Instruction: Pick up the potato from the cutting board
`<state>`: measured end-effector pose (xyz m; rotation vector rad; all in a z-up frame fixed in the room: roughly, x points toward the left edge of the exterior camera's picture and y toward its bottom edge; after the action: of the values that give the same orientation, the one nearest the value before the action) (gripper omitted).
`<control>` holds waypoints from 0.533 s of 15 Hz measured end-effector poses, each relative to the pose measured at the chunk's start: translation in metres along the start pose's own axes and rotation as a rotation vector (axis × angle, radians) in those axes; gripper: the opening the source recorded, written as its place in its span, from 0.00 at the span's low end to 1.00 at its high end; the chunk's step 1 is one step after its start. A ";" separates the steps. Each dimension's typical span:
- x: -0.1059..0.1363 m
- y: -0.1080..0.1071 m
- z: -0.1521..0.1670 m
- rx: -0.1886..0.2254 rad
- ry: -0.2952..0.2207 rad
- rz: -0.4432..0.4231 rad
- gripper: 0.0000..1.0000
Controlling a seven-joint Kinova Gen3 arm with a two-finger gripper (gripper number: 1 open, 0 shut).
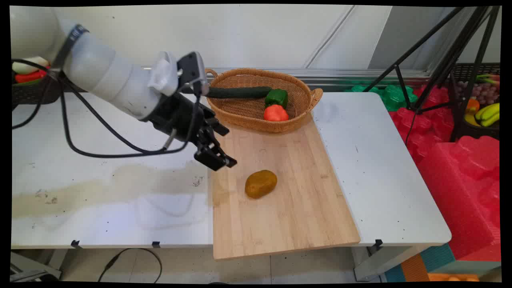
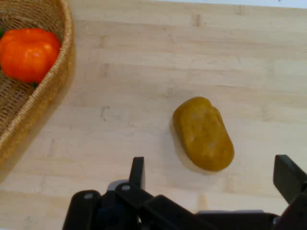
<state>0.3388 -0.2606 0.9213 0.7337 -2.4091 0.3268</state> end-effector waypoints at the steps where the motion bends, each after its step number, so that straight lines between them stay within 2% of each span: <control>1: 0.001 0.003 0.006 -0.003 -0.003 0.000 1.00; 8: 0.018 0.009 0.059 -0.002 -0.040 -0.007 1.00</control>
<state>0.2939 -0.2832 0.8849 0.7547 -2.4429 0.3098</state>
